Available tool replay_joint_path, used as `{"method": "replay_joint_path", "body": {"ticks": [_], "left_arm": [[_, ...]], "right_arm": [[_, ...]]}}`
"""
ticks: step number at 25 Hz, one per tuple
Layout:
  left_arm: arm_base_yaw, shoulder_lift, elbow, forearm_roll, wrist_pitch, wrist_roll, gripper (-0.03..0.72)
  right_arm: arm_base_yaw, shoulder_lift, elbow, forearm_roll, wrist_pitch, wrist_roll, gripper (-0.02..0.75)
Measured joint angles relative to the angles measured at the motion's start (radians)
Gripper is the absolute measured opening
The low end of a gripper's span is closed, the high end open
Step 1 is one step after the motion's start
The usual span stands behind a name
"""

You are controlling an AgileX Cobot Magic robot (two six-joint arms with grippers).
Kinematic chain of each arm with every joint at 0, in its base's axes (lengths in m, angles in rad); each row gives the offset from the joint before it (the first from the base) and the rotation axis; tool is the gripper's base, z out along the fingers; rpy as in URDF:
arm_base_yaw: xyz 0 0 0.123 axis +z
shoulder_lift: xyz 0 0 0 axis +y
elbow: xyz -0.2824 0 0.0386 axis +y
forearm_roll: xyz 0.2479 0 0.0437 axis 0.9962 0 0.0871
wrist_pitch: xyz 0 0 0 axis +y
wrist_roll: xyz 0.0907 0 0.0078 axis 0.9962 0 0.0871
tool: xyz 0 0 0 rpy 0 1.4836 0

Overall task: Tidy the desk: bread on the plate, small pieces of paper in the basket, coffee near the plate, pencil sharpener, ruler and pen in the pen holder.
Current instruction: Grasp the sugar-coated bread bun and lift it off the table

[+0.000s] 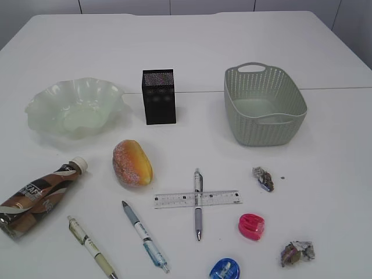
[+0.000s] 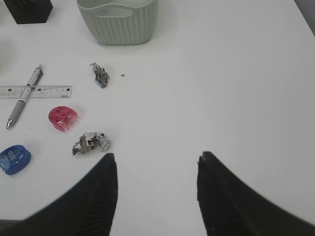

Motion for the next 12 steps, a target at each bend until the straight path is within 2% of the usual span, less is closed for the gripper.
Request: {"method": "replay_joint_path", "body": {"ticks": [12], "left_arm": [[0.0,0.0,0.0,0.0,0.0,0.0,0.307]], "right_arm": [[0.0,0.0,0.0,0.0,0.0,0.0,0.386]]}}
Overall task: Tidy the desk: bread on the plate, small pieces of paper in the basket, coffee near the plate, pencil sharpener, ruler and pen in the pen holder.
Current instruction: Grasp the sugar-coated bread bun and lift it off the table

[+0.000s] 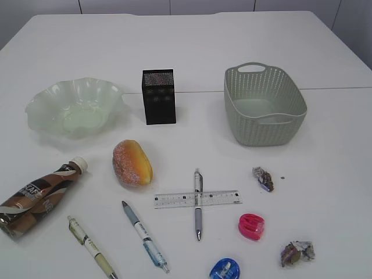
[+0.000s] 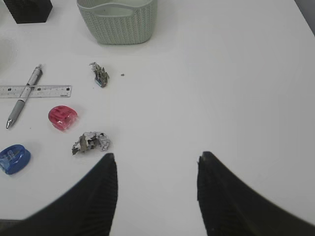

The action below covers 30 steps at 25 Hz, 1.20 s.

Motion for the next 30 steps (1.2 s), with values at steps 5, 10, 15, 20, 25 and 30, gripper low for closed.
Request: {"method": "replay_joint_path", "body": {"ticks": [5,10,15,20,25,30], "left_arm": [[0.0,0.0,0.0,0.0,0.0,0.0,0.307],[0.0,0.0,0.0,0.0,0.0,0.0,0.307],[0.0,0.0,0.0,0.0,0.0,0.0,0.307],[0.0,0.0,0.0,0.0,0.0,0.0,0.307],[0.0,0.0,0.0,0.008,0.0,0.0,0.307],[0.0,0.0,0.0,0.019,0.0,0.0,0.314]], "right_arm": [[0.0,0.0,0.0,0.0,0.0,0.0,0.386],[0.0,0.0,0.0,0.0,0.0,0.0,0.386],[0.0,0.0,0.0,0.0,0.0,0.0,0.386],[0.0,0.0,0.0,0.0,0.0,0.0,0.386],[0.0,0.0,0.0,0.0,0.0,0.0,0.386],[0.0,0.0,0.0,0.007,-0.002,0.0,0.386]]}}
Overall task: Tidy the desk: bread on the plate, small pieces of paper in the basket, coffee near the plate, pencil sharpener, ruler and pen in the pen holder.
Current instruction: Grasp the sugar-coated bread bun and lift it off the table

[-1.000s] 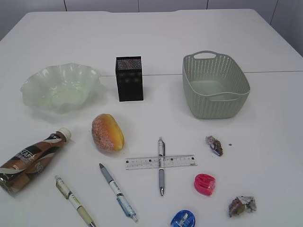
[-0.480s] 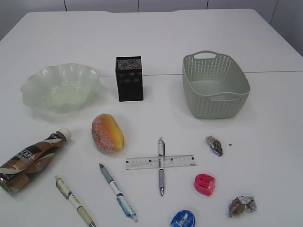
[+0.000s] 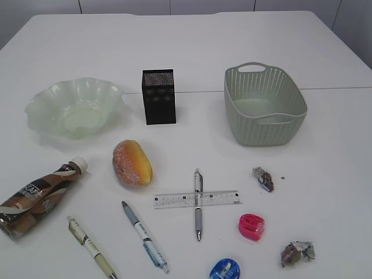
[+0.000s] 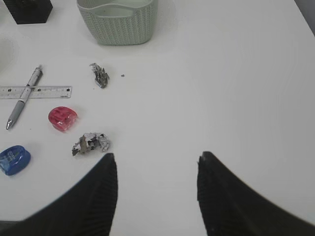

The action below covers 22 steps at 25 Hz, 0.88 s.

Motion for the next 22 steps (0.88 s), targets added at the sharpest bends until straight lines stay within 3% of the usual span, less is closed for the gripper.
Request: {"method": "replay_joint_path", "body": {"ticks": [5,10,19,22], "left_arm": [[0.0,0.011,-0.009,-0.01,-0.024,0.0,0.336],[0.0,0.138,-0.056,-0.069,-0.14,0.0,0.34],[0.0,0.464,-0.064,-0.163,-0.653,0.0,0.342],[0.0,0.587,-0.099,-0.169,-0.74,0.0,0.342]], "right_arm": [[0.0,0.0,-0.008,0.055,-0.049,0.011,0.386],[0.0,0.051,-0.016,0.156,-0.202,0.078,0.386],[0.0,0.431,-0.023,0.162,-0.495,0.082,0.386],[0.0,0.563,-0.057,0.164,-0.514,0.073,0.386]]}}
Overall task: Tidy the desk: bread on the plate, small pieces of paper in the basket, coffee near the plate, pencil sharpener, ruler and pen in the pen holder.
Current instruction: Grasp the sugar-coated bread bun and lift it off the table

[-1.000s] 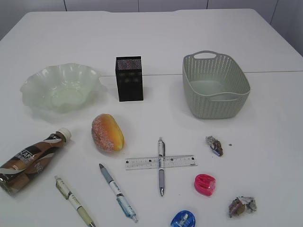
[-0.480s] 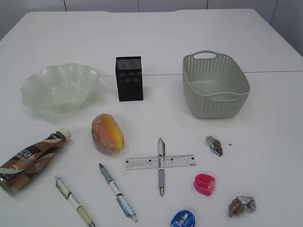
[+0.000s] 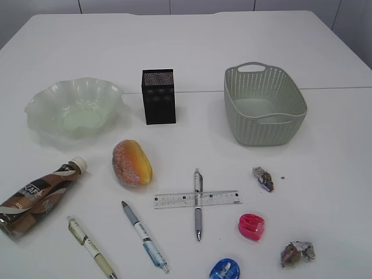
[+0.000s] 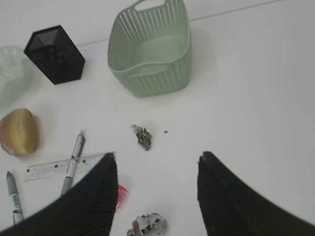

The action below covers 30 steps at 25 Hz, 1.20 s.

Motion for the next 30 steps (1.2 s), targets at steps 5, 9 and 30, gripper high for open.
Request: {"method": "replay_joint_path", "body": {"ticks": [5,9,30], "left_arm": [[0.0,0.271,-0.161,-0.006,0.106,0.0,0.342],[-0.041,0.496,-0.35,-0.01,0.262,0.0,0.342],[-0.477,1.193,-0.673,0.037,0.277,-0.515,0.347]], "right_arm": [[0.0,0.184,-0.081,0.002,0.04,-0.036,0.386],[0.0,0.275,-0.12,0.002,0.075,-0.062,0.386],[0.0,0.382,-0.155,-0.006,0.116,-0.092,0.386]]}}
